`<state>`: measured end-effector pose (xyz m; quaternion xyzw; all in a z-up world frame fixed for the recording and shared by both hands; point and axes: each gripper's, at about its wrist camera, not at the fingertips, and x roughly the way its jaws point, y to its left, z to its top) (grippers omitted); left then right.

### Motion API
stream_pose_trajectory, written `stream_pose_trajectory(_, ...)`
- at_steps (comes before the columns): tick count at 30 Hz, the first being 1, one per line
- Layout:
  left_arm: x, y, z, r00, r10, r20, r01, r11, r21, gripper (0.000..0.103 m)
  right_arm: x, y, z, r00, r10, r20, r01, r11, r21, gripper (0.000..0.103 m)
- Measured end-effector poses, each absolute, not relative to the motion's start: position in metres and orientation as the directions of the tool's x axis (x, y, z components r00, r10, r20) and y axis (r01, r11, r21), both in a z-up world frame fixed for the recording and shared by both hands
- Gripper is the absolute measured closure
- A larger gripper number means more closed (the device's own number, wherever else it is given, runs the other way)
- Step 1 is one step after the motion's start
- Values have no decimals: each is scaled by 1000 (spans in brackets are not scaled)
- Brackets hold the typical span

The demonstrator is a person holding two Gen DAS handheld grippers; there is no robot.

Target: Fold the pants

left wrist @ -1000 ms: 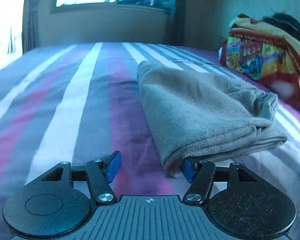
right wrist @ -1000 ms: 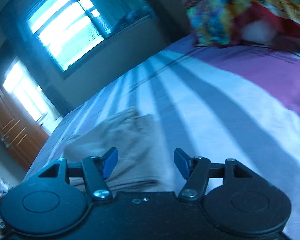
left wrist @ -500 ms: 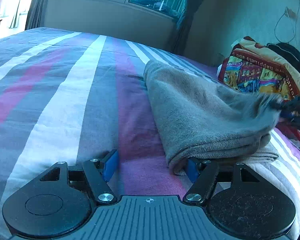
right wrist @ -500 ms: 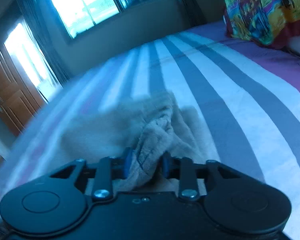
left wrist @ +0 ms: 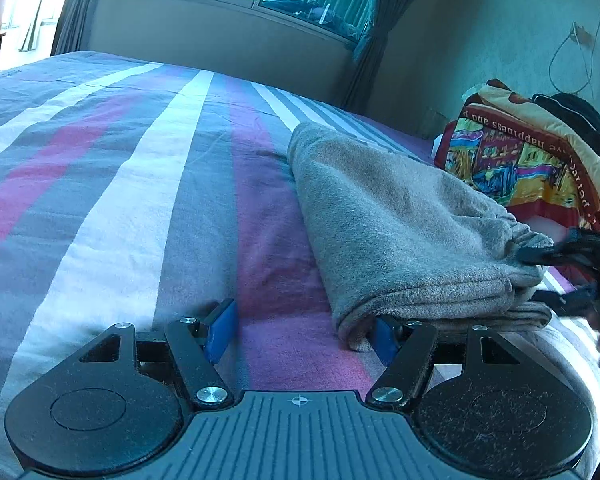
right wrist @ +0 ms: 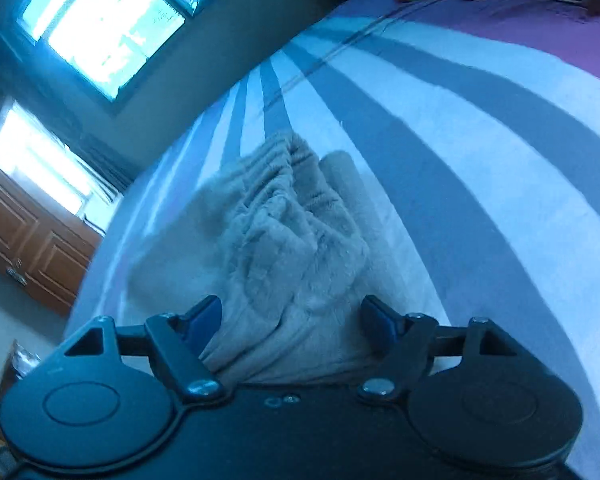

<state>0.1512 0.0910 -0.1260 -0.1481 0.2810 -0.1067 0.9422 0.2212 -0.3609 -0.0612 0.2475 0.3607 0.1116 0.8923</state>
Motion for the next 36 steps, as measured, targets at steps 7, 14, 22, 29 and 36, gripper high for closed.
stream_pose_trajectory(7,145,94,-128,849,-264,-458,82,922,-379,34,207,-318,-4,803,437,-405,-231,855,464,67)
stream_pose_trajectory(14,149,91,-128,841,-266,-471,88,927,-366,33,194,-347,-65,776,309,-549,-10,878,479,69)
stream_pose_trajectory(22,151,94,-131,843,-270,-465,84,920,-382,33,177,-340,-44,825,347,-446,-123,881,458,69)
stream_pose_trajectory(29,146,90,-124,821,-266,-505,88,933,-350,32,204,-364,-85,729,357,-584,-11,860,511,60)
stream_pose_trajectory(36,107,118,-91,923,-140,-359,4,935,-355,49,162,-382,-42,826,260,-500,-124,949,289,77)
